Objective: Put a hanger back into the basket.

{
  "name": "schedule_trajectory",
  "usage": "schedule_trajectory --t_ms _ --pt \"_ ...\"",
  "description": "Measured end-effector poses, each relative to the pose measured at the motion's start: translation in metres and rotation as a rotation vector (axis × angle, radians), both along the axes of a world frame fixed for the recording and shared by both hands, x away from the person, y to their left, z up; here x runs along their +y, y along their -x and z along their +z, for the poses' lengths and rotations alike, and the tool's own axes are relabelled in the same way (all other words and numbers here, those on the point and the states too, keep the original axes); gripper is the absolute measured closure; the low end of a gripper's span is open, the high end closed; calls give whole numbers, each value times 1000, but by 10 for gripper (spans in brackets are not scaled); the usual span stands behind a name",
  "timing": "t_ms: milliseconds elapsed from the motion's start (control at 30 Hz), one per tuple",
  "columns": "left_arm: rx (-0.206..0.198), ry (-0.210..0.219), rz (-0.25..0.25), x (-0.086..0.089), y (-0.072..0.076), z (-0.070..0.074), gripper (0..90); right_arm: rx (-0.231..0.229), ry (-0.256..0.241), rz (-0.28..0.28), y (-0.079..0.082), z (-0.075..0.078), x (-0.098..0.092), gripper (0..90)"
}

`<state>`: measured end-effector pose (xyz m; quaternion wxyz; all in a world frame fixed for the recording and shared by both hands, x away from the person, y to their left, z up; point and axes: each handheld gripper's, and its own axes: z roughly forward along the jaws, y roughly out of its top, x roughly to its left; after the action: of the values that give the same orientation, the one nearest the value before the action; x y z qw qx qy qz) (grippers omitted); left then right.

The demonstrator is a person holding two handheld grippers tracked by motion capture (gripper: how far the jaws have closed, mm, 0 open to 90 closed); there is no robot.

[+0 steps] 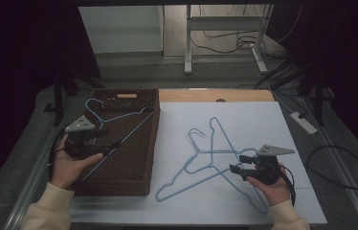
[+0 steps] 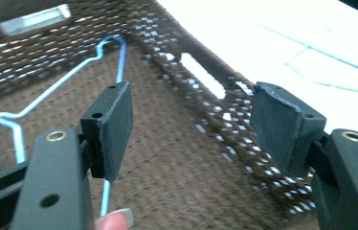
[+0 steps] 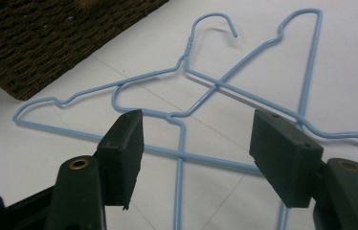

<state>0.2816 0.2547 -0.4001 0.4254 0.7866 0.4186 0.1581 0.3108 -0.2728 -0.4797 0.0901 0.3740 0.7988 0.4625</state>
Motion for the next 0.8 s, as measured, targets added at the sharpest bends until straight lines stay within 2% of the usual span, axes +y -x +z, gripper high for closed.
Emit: schedule_trajectory --t_ms 233,467,700,800 --pt "-29 47 -72 -18 11 -2 313 -14 24 -4 1 1 -2 372" --pt "-35 74 -123 -35 17 -7 309 -26 30 -3 3 2 -2 369" --pt "-51 69 -148 -41 21 -10 306 -29 26 -10 2 3 -4 368" --pt "-41 73 -154 -43 24 -14 304 -36 22 -17 1 4 -6 368"
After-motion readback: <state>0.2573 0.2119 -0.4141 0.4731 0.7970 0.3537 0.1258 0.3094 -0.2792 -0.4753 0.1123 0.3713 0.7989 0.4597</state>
